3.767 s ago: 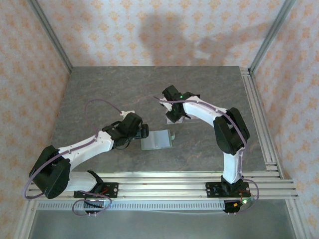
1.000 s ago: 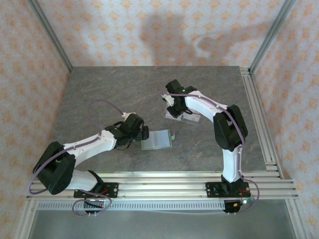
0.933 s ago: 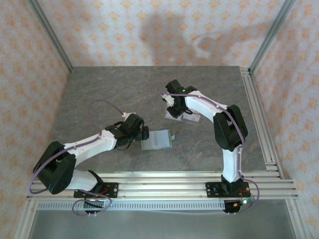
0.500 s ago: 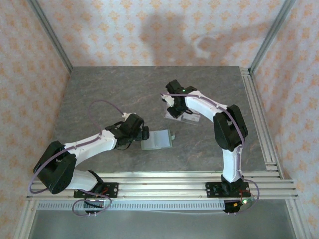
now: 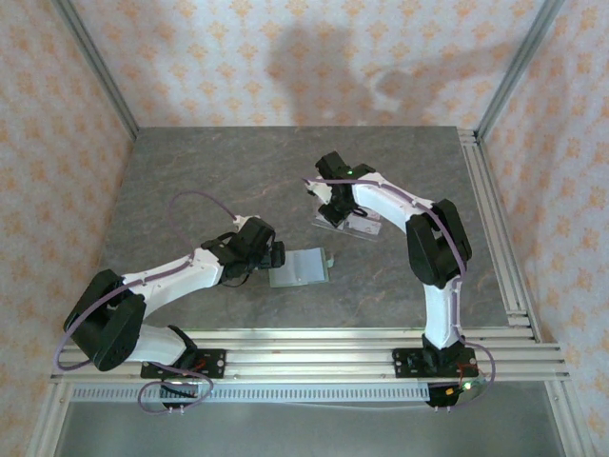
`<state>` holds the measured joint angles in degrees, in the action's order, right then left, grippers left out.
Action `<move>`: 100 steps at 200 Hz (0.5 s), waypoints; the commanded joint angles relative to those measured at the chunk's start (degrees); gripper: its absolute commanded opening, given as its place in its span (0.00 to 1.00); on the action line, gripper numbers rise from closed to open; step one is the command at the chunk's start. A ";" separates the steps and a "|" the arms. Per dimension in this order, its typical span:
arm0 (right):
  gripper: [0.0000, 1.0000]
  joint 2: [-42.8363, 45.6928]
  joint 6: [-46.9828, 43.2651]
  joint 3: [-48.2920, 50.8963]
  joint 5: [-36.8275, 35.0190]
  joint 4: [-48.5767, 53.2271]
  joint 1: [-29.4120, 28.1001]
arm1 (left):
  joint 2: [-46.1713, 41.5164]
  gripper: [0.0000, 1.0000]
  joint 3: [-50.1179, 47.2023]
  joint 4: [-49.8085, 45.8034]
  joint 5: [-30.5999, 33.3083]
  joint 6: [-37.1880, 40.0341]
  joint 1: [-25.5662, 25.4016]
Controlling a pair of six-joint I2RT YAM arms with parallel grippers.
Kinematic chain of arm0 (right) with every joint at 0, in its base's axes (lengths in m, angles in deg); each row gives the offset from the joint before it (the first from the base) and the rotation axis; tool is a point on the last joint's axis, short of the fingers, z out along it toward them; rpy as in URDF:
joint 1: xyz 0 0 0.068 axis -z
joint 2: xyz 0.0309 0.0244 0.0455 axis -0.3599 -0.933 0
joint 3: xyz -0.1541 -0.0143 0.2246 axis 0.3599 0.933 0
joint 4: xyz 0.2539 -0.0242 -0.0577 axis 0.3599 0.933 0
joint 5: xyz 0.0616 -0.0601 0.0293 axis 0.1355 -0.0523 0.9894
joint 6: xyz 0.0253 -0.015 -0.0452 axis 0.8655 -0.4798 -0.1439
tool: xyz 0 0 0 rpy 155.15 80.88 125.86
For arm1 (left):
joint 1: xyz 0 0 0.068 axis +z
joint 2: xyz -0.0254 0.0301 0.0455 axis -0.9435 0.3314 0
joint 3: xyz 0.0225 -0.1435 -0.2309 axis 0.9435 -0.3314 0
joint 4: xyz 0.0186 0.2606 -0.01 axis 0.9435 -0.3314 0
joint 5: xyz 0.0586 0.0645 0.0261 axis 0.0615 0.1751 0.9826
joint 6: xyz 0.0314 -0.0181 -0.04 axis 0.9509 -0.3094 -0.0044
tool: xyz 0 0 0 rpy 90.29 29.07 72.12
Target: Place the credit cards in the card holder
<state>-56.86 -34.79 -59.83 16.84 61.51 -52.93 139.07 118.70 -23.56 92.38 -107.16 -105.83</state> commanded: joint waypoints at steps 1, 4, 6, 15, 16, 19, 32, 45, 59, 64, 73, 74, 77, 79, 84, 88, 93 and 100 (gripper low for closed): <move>0.05 -1.80 -1.00 -2.06 1.32 2.05 -0.33 | -0.33 1.00 1.64 -0.06 0.75 0.71 0.46; 0.03 -1.88 -1.05 -2.23 1.49 2.24 -0.33 | -0.32 1.00 1.68 -0.11 0.74 0.72 0.46; 0.03 -1.94 -1.13 -2.37 1.57 2.42 -0.33 | -0.31 1.00 1.72 -0.16 0.69 0.70 0.46; 0.02 -2.14 -1.32 -2.90 1.64 3.08 -0.36 | -0.38 1.00 1.75 -0.22 0.62 0.72 0.46; 0.02 -2.15 -1.33 -2.98 1.63 3.13 -0.34 | -0.42 1.00 1.76 -0.19 0.60 0.68 0.46; 0.02 -2.23 -1.41 -3.12 1.69 3.32 -0.33 | -0.40 1.00 1.71 -0.22 0.60 0.71 0.46; 0.00 -2.33 -1.76 -3.82 1.66 4.34 -0.38 | -0.50 1.00 1.75 -0.23 0.66 0.72 0.46; 0.00 -2.25 -2.01 -4.44 1.37 5.21 -0.33 | -0.50 1.00 1.71 -0.16 0.67 0.81 0.48; 0.00 -1.83 -2.15 -4.98 1.15 5.70 -0.33 | -0.43 1.00 1.82 -0.20 0.62 0.81 0.46; 0.00 -1.60 -2.12 -5.18 1.18 5.85 -0.36 | -0.43 1.00 1.84 -0.28 0.55 0.81 0.46; 0.00 -1.13 -2.12 -5.56 1.24 6.21 -0.33 | -0.37 1.00 1.93 -0.22 0.56 0.81 0.46; 0.00 -1.03 -2.12 -5.59 1.30 6.23 -0.33 | -0.37 1.00 1.89 -0.23 0.57 0.81 0.46; 0.00 -0.90 -2.12 -5.65 1.29 6.28 -0.33 | -0.29 1.00 1.94 -0.19 0.56 0.81 0.46; 0.00 -0.70 -2.12 -5.71 1.34 6.40 -0.33 | -0.33 1.00 1.94 -0.23 0.55 0.81 0.46; 0.00 -0.34 -2.04 -5.85 1.50 6.47 -0.34 | -0.33 1.00 2.01 -0.21 0.56 0.81 0.46; 0.00 -0.05 -2.04 -5.86 1.67 6.45 -0.33 | -0.30 1.00 1.96 -0.09 0.55 0.81 0.46; 0.00 0.36 -1.95 -5.88 1.74 6.61 -0.39 | -0.24 1.00 1.95 -0.08 0.58 0.81 0.46; 0.00 0.93 -1.95 -5.96 2.03 6.76 -0.33 | -0.22 1.00 2.01 -0.07 0.58 0.81 0.47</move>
<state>-58.52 -36.21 -63.96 18.28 65.40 -52.98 139.07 119.13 -23.56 92.27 -107.16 -105.83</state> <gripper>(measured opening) 0.041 0.998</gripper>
